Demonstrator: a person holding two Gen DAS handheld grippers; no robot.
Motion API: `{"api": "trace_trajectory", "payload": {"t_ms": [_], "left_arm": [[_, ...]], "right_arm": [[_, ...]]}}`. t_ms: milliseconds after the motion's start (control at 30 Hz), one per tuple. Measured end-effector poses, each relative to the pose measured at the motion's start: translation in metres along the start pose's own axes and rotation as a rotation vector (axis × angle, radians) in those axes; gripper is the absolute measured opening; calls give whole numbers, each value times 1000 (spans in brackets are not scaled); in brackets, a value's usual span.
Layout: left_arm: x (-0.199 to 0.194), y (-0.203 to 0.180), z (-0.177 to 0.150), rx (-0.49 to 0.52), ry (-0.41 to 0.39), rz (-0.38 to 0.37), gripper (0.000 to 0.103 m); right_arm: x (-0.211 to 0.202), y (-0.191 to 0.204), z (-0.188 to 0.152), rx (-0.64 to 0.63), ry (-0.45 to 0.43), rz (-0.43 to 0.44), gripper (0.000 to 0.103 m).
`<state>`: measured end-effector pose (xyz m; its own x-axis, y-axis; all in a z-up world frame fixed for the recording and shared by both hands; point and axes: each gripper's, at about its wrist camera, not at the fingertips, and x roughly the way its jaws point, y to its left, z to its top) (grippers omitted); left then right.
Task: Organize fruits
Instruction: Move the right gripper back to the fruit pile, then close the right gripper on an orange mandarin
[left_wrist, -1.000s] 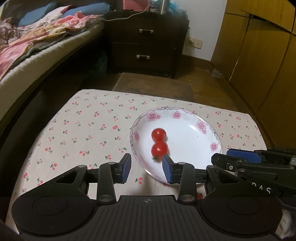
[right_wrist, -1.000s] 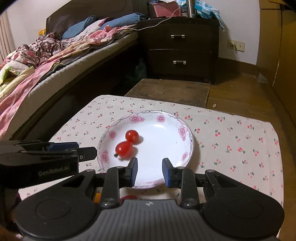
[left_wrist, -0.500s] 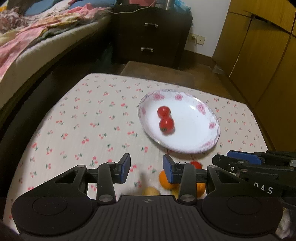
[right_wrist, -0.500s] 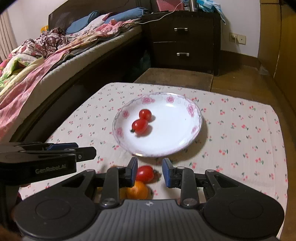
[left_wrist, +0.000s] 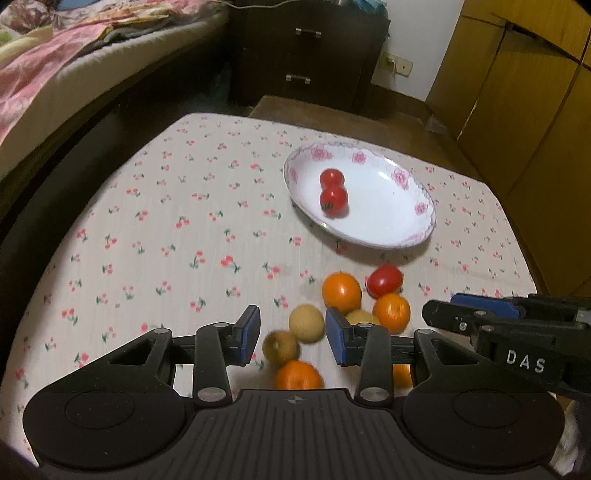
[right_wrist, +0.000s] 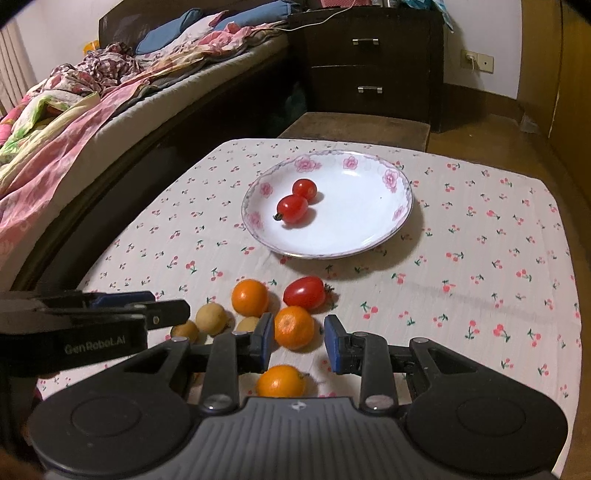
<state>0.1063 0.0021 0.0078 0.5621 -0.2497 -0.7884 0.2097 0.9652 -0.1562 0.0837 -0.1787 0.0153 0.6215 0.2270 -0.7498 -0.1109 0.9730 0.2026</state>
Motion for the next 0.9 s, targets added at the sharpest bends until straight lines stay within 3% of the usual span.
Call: {"api": "trace_trajectory", "payload": {"t_ms": [433, 900], "left_arm": [[4, -4, -27, 8, 55, 12, 48], [20, -11, -33, 33, 78, 40, 48]], "right_arm": [[-7, 0, -15, 16, 25, 5, 31], [-3, -5, -21, 20, 52, 8, 35]]}}
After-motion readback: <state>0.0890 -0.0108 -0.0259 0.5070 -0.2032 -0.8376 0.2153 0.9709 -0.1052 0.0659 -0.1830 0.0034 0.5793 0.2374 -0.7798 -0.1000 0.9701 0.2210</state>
